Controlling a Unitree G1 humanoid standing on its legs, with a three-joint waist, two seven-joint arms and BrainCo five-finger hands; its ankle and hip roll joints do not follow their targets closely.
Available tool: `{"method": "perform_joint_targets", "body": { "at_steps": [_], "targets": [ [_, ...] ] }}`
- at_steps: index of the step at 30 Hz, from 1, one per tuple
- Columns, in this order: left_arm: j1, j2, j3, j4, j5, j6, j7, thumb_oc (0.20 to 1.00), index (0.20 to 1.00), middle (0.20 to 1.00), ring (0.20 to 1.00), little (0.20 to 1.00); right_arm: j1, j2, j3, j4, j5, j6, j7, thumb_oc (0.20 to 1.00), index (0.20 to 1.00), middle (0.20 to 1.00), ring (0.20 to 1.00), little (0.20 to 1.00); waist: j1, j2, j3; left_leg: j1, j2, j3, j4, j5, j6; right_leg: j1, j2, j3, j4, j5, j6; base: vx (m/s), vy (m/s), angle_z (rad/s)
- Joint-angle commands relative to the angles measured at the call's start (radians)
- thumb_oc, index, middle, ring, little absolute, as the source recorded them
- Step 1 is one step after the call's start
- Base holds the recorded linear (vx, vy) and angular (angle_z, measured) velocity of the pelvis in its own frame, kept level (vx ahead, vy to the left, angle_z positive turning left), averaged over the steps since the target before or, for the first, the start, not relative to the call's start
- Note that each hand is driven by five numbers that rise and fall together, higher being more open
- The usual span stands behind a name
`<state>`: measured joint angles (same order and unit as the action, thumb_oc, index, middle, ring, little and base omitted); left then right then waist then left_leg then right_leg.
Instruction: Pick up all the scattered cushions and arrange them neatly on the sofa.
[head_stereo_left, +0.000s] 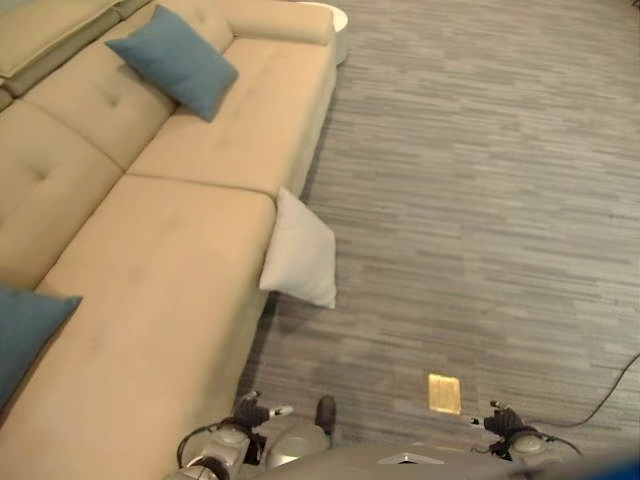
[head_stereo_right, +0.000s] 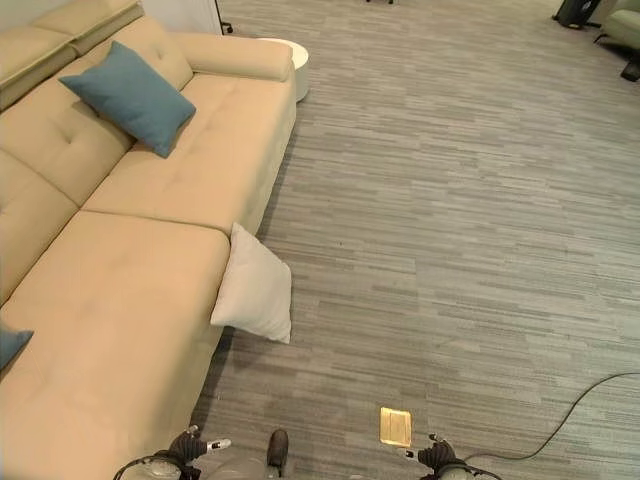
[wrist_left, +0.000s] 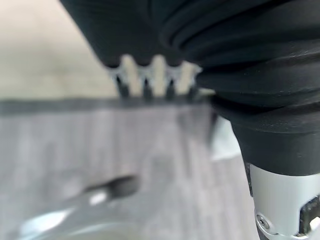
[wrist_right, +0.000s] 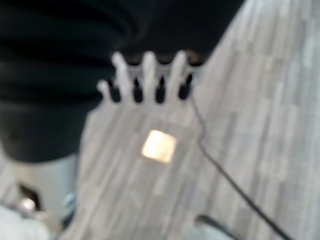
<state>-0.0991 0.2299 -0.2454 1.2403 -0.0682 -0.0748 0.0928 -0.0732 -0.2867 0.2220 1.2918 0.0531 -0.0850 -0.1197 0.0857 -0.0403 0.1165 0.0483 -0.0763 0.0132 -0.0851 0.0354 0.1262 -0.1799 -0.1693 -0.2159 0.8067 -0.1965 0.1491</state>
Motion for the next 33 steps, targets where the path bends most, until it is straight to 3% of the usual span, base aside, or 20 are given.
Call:
{"method": "perform_joint_targets", "body": {
  "at_steps": [1, 2, 4, 7, 10, 13, 16, 17, 18, 22, 25, 26, 30, 31, 33],
  "targets": [
    [-0.01, 0.01, 0.023, 0.026, -0.013, -0.015, 0.014, 1.0, 1.0, 1.0, 1.0, 1.0, -0.031, -0.033, 0.014, -0.031, -0.026, -0.013, -0.012, 1.0, 1.0, 1.0, 1.0, 1.0, 0.014, 0.019, 0.011, -0.027, 0.026, -0.029, 0.084, -0.064, -0.082, 0.098, -0.002, -0.105, -0.466, 0.193, -0.024, 0.31, -0.051, 0.27],
    [-0.01, 0.01, 0.023, 0.026, -0.013, -0.015, 0.014, 1.0, 1.0, 1.0, 1.0, 1.0, -0.031, -0.033, 0.014, -0.031, -0.026, -0.013, -0.012, 1.0, 1.0, 1.0, 1.0, 1.0, 0.013, 0.02, 0.013, -0.024, 0.027, -0.029, 0.083, -0.065, -0.083, 0.101, 0.0, -0.105, -0.467, 0.193, -0.024, 0.3, -0.111, 0.12],
    [-0.013, 0.012, 0.024, 0.032, -0.004, -0.015, 0.013, 1.0, 1.0, 1.0, 1.0, 1.0, -0.041, -0.034, 0.016, -0.034, -0.026, -0.011, -0.014, 1.0, 1.0, 1.0, 1.0, 1.0, 0.009, 0.015, 0.013, -0.001, 0.027, -0.032, 0.071, -0.079, -0.089, 0.082, 0.002, -0.106, -0.593, 0.222, -0.019, 0.19, -0.115, -0.11],
    [-0.009, 0.008, 0.023, 0.043, 0.009, -0.016, 0.015, 1.0, 1.0, 1.0, 1.0, 1.0, -0.048, -0.031, 0.022, -0.038, -0.03, -0.007, -0.015, 1.0, 1.0, 1.0, 1.0, 1.0, -0.011, 0.003, 0.013, 0.04, 0.028, -0.047, 0.056, -0.099, -0.104, 0.047, 0.018, -0.047, -0.764, 0.3, 0.007, 0.26, -0.151, 0.03],
    [-0.002, 0.006, 0.033, 0.048, 0.008, -0.018, 0.014, 1.0, 1.0, 1.0, 1.0, 1.0, -0.046, -0.03, 0.026, -0.04, -0.041, -0.004, -0.011, 1.0, 1.0, 1.0, 1.0, 1.0, -0.027, -0.003, 0.005, 0.072, 0.035, -0.051, 0.047, -0.116, -0.119, 0.041, 0.019, -0.034, -0.798, 0.331, 0.021, 0.25, -0.171, 0.08],
    [0.009, -0.003, 0.037, 0.053, 0.006, -0.018, 0.013, 1.0, 1.0, 1.0, 1.0, 1.0, -0.036, -0.028, 0.032, -0.038, -0.05, -0.004, -0.008, 1.0, 1.0, 1.0, 1.0, 1.0, -0.029, -0.004, -0.012, 0.089, 0.047, -0.057, 0.051, -0.133, -0.131, 0.056, 0.022, -0.038, -0.797, 0.328, 0.012, 0.22, -0.198, 0.21],
    [0.006, -0.014, 0.02, 0.051, 0.006, -0.018, 0.008, 1.0, 1.0, 1.0, 1.0, 1.0, -0.028, -0.034, 0.041, -0.036, -0.042, -0.01, -0.006, 1.0, 1.0, 1.0, 1.0, 1.0, -0.033, -0.009, -0.022, 0.065, 0.082, -0.081, 0.14, -0.117, -0.173, 0.1, 0.052, -0.04, -0.799, 0.29, -0.024, 0.18, -0.317, 0.1],
    [-0.007, -0.016, 0.008, 0.045, -0.004, -0.018, 0.012, 1.0, 1.0, 1.0, 1.0, 1.0, -0.025, -0.036, 0.047, -0.047, -0.024, -0.018, -0.012, 1.0, 1.0, 1.0, 1.0, 1.0, -0.03, -0.022, -0.008, -0.003, 0.085, -0.087, 0.288, -0.069, -0.2, 0.136, 0.067, -0.043, -0.816, 0.274, -0.049, 0.19, -0.497, 0.51],
    [-0.019, -0.017, 0.0, 0.036, -0.014, -0.017, 0.009, 1.0, 1.0, 1.0, 1.0, 1.0, -0.018, -0.039, 0.044, -0.047, -0.004, -0.019, -0.014, 1.0, 1.0, 1.0, 1.0, 1.0, -0.018, -0.044, 0.016, -0.076, 0.097, -0.039, 0.387, -0.044, -0.203, 0.187, 0.076, -0.067, -0.84, 0.248, -0.069, 0.15, -0.414, 0.55],
    [-0.025, -0.022, -0.017, 0.035, -0.003, -0.013, 0.007, 1.0, 1.0, 1.0, 1.0, 1.0, -0.011, -0.039, 0.035, -0.043, 0.01, -0.016, -0.013, 1.0, 1.0, 1.0, 1.0, 1.0, -0.021, -0.05, 0.017, -0.125, 0.076, 0.026, 0.295, -0.079, -0.18, 0.218, 0.074, -0.099, -0.854, 0.227, -0.066, 0.13, -0.136, 0.46],
    [-0.032, -0.023, -0.022, 0.032, 0.011, -0.006, 0.009, 1.0, 1.0, 1.0, 1.0, 1.0, -0.007, -0.034, 0.027, -0.034, 0.015, -0.013, -0.02, 1.0, 1.0, 1.0, 1.0, 1.0, -0.031, -0.034, 0.01, -0.183, 0.084, 0.169, 0.18, -0.004, -0.17, 0.25, 0.098, -0.133, -0.853, 0.193, -0.064, 0.22, -0.045, 0.7],
    [-0.031, -0.023, -0.019, 0.034, 0.012, -0.005, 0.007, 1.0, 1.0, 1.0, 1.0, 1.0, -0.003, -0.033, 0.024, -0.027, 0.018, -0.012, -0.019, 1.0, 1.0, 1.0, 1.0, 1.0, -0.029, -0.032, 0.005, -0.19, 0.081, 0.181, 0.166, 0.003, -0.18, 0.264, 0.104, -0.129, -0.851, 0.172, -0.058, 0.3, -0.002, 0.72],
    [-0.004, -0.015, 0.007, 0.052, 0.006, -0.005, 0.002, 1.0, 1.0, 1.0, 1.0, 1.0, -0.002, -0.018, 0.018, -0.019, 0.002, -0.008, -0.01, 1.0, 1.0, 1.0, 1.0, 1.0, -0.012, -0.023, -0.018, -0.132, 0.05, 0.152, 0.139, -0.018, -0.14, 0.271, 0.078, -0.138, -0.749, 0.149, -0.045, 0.31, 0.085, -0.14],
    [0.003, -0.015, 0.014, 0.052, 0.006, -0.008, -0.001, 1.0, 1.0, 1.0, 1.0, 1.0, -0.003, -0.015, 0.017, -0.018, -0.013, -0.007, -0.007, 1.0, 1.0, 1.0, 1.0, 1.0, 0.003, -0.013, -0.022, -0.097, 0.039, 0.147, 0.127, -0.041, -0.117, 0.258, 0.047, -0.157, -0.67, 0.146, -0.029, 0.24, 0.11, -0.16],
    [0.004, -0.012, 0.019, 0.049, 0.003, -0.009, -0.001, 1.0, 1.0, 1.0, 1.0, 1.0, -0.005, -0.016, 0.013, -0.017, -0.017, -0.009, -0.005, 1.0, 1.0, 1.0, 1.0, 1.0, 0.008, -0.009, -0.022, -0.081, 0.034, 0.147, 0.119, -0.05, -0.105, 0.239, 0.022, -0.159, -0.61, 0.158, -0.02, 0.18, 0.121, -0.03]
  ]
}}
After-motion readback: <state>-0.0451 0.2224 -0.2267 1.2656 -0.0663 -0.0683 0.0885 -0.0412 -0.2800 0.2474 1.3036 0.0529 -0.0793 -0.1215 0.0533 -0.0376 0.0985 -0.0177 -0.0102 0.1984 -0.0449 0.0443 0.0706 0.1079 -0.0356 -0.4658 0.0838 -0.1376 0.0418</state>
